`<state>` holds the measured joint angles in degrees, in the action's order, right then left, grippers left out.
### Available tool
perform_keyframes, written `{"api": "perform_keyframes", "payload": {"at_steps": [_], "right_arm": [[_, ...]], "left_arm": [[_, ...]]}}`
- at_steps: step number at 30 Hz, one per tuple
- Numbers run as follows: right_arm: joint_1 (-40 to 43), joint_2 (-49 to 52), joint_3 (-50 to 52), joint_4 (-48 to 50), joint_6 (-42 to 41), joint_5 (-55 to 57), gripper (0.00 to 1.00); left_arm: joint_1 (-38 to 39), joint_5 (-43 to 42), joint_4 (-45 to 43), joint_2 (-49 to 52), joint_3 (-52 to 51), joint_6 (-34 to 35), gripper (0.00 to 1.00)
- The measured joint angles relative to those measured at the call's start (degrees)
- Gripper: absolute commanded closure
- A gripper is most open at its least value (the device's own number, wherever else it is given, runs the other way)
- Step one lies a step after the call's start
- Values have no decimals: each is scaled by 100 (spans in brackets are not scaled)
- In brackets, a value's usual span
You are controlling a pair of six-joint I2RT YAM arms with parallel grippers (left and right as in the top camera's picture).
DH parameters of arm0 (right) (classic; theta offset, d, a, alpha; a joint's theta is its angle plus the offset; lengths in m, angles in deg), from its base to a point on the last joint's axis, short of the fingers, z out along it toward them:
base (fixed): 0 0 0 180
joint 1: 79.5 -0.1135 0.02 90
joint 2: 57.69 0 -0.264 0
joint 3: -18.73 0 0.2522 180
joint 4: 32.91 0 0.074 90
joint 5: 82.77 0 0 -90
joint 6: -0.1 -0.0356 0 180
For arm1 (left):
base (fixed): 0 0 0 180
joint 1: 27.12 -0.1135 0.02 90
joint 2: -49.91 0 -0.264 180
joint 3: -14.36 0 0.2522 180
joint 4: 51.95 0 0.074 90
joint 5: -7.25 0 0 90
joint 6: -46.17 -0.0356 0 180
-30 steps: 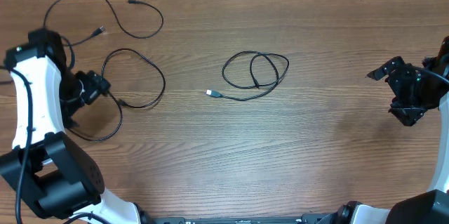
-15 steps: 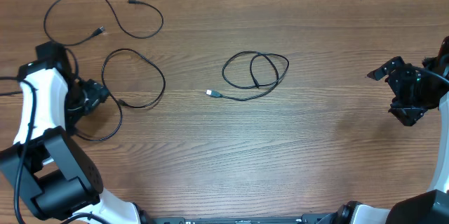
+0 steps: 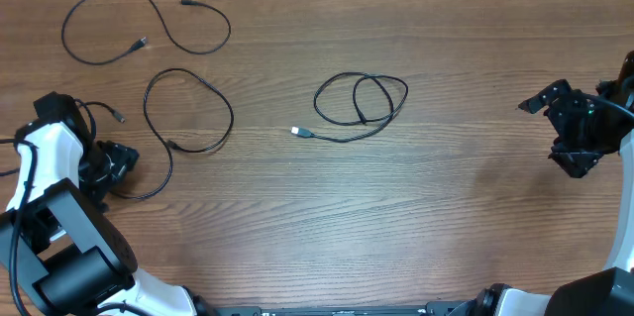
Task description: Untangle cables
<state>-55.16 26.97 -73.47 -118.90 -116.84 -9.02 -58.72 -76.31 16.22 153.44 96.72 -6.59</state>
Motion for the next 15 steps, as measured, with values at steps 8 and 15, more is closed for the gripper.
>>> {"api": "perform_keyframes", "payload": {"at_steps": [8, 15], "right_arm": [[0, 0, 0, 0, 0, -2, 0], [0, 0, 0, -2, -2, 0, 0]], "left_arm": [[0, -170, -501, 0, -494, 44, 38], [0, -208, -857, 0, -660, 28, 54]]}}
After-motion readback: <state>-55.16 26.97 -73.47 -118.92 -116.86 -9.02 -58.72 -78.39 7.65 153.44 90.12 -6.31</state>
